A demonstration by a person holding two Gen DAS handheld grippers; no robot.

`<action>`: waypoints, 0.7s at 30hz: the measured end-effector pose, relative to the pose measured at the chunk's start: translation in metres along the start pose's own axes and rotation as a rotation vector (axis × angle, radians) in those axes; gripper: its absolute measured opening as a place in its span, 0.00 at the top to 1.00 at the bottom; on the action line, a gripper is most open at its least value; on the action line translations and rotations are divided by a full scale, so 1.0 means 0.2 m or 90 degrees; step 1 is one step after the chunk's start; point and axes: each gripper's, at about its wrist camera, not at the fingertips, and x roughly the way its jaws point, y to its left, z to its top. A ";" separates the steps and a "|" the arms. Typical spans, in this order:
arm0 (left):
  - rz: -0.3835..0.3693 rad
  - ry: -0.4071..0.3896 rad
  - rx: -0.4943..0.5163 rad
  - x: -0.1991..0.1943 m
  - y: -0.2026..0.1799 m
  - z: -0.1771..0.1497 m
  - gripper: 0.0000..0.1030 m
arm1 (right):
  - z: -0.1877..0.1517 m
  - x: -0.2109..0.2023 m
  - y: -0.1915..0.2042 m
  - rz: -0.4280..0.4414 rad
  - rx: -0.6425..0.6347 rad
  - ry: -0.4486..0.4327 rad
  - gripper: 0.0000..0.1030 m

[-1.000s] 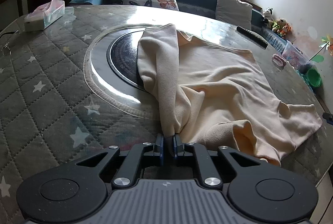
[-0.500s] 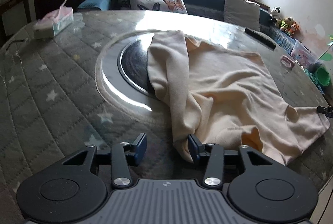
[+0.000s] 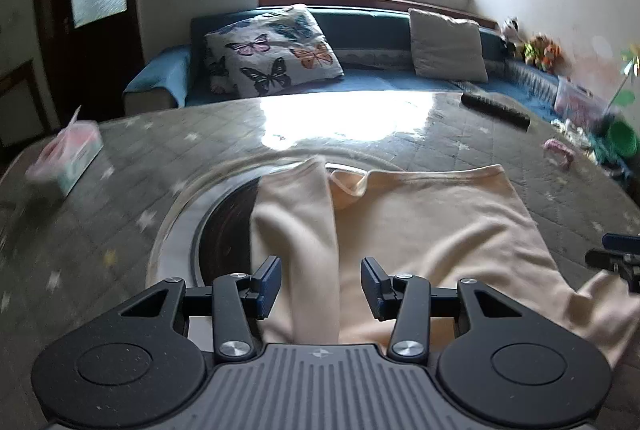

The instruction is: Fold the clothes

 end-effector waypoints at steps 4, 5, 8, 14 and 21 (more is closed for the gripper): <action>-0.004 0.018 0.023 0.18 -0.05 0.09 0.56 | 0.02 0.07 0.14 0.040 -0.028 0.008 0.47; -0.003 0.023 0.029 0.23 -0.06 0.10 0.56 | 0.03 0.10 0.17 0.051 -0.033 0.012 0.46; 0.006 0.035 0.042 0.34 -0.08 0.14 0.57 | 0.03 0.13 0.22 0.070 -0.043 0.019 0.46; 0.058 0.057 0.028 0.53 -0.01 0.17 0.90 | 0.01 0.20 0.29 0.090 -0.062 0.040 0.45; 0.074 -0.001 -0.087 0.33 0.28 0.14 0.95 | -0.01 0.22 0.31 0.088 -0.069 0.048 0.45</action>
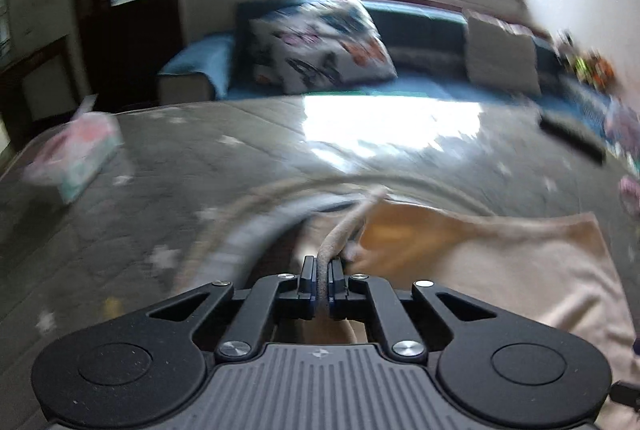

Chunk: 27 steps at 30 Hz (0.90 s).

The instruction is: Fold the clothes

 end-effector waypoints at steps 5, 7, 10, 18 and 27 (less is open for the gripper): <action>0.035 -0.041 -0.078 -0.21 0.26 -0.04 0.95 | -0.01 -0.01 0.03 0.000 -0.005 -0.001 0.45; 0.059 -0.051 -0.098 -0.27 0.35 -0.09 0.95 | -0.01 -0.03 0.05 0.002 -0.009 -0.002 0.45; 0.075 -0.044 -0.126 -0.33 0.46 -0.16 0.95 | -0.01 -0.07 0.10 0.015 -0.026 -0.009 0.45; 0.099 0.000 -0.171 -0.35 0.63 -0.34 0.94 | -0.01 -0.20 0.36 0.111 -0.112 -0.021 0.45; 0.088 0.009 -0.173 -0.32 0.62 -0.38 0.94 | -0.08 -0.27 0.71 0.197 -0.260 -0.028 0.45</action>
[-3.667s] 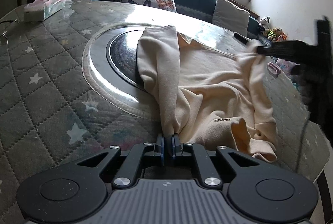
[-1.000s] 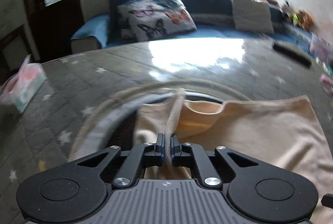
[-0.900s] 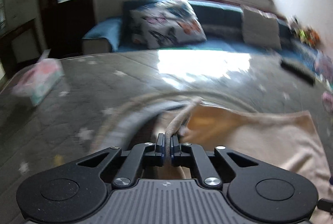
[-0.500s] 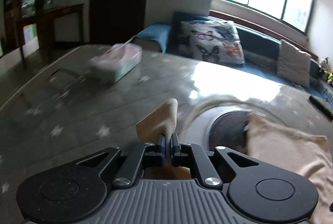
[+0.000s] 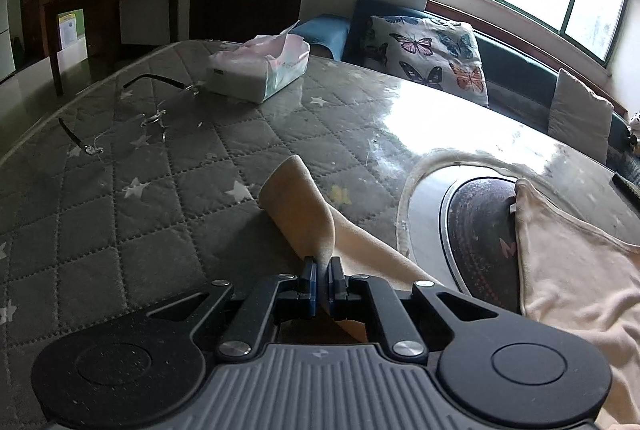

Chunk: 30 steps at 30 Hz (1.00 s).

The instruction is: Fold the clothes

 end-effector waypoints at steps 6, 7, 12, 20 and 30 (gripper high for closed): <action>-0.009 0.006 -0.013 0.03 0.04 0.00 0.94 | -0.02 0.12 0.09 0.000 -0.046 0.034 0.57; -0.009 0.006 -0.014 0.03 0.04 0.00 0.94 | -0.03 0.13 0.10 0.004 -0.046 0.042 0.70; -0.012 -0.015 -0.017 -0.01 0.04 0.02 0.94 | -0.04 0.11 0.10 0.007 -0.048 0.043 0.93; -0.022 -0.044 -0.036 -0.17 0.11 -0.04 0.94 | -0.09 -0.03 0.09 0.069 -0.084 0.039 0.93; 0.028 -0.021 -0.062 -0.19 0.27 -0.17 0.92 | -0.16 0.00 0.13 0.100 -0.123 0.063 0.92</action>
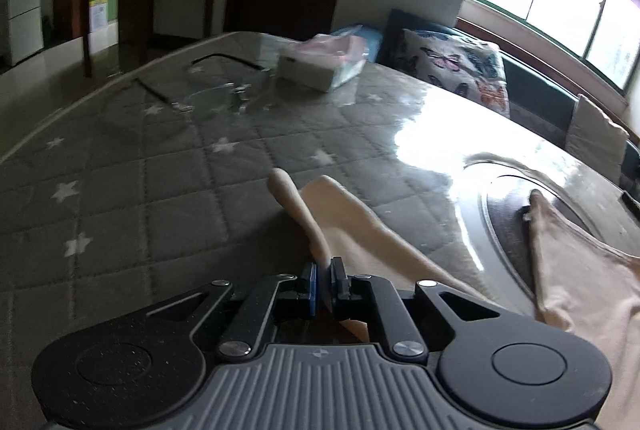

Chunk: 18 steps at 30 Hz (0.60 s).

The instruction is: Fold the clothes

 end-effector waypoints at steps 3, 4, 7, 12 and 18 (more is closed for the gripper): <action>0.028 -0.009 -0.007 -0.03 0.05 -0.01 0.90 | 0.01 0.00 0.00 0.006 0.004 0.001 0.81; 0.033 -0.010 -0.011 -0.03 0.07 -0.02 0.90 | 0.01 -0.01 0.01 0.013 0.003 0.002 0.78; 0.054 -0.014 -0.014 -0.06 0.12 -0.02 0.90 | -0.01 -0.06 0.02 0.026 0.005 0.003 0.75; 0.087 -0.020 -0.022 -0.10 0.19 -0.02 0.90 | -0.04 -0.18 -0.06 0.028 0.068 -0.012 0.66; 0.043 -0.035 0.005 -0.18 0.09 0.00 0.90 | -0.10 -0.20 -0.18 -0.028 0.138 -0.002 0.66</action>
